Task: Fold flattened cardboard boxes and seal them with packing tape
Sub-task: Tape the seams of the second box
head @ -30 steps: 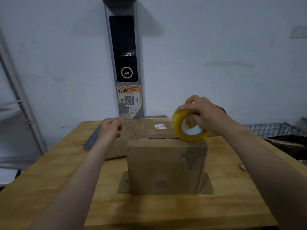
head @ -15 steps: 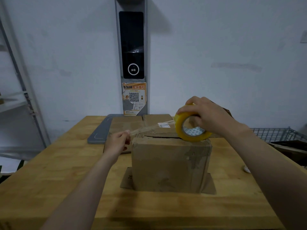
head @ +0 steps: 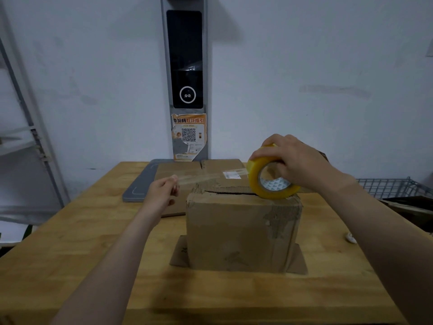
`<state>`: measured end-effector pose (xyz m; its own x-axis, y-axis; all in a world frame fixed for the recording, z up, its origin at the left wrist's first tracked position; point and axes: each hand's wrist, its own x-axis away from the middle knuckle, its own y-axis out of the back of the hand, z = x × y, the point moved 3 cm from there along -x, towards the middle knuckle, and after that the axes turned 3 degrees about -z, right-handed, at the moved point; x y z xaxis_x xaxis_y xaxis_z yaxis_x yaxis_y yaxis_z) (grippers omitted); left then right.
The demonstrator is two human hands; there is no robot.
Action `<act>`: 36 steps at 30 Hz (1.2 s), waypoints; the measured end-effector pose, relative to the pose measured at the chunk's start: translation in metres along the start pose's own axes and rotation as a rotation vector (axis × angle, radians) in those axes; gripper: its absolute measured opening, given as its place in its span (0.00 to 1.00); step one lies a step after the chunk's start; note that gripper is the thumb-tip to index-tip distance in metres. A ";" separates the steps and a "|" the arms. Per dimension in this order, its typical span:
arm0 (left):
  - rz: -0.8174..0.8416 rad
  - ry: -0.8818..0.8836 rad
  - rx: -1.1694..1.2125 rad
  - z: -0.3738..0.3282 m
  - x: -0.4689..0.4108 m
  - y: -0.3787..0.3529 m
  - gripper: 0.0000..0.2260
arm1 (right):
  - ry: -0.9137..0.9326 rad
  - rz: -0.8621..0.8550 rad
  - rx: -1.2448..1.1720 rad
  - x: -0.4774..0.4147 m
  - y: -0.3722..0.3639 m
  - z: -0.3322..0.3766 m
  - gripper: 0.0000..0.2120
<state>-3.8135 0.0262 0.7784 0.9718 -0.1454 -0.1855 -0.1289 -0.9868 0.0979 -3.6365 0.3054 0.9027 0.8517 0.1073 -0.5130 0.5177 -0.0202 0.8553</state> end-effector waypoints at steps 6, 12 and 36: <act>-0.004 0.044 -0.028 0.018 0.006 -0.002 0.18 | 0.021 0.021 0.036 -0.007 0.000 0.008 0.25; -0.016 0.053 0.009 0.022 0.002 0.007 0.18 | 0.010 0.028 0.078 -0.015 -0.003 0.019 0.26; 0.190 0.209 -0.150 0.039 0.030 -0.024 0.17 | -0.008 0.012 0.037 -0.016 -0.011 0.019 0.25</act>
<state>-3.7888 0.0430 0.7321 0.9545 -0.2932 0.0535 -0.2969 -0.9195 0.2577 -3.6544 0.2851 0.9005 0.8582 0.0987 -0.5038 0.5104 -0.0584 0.8580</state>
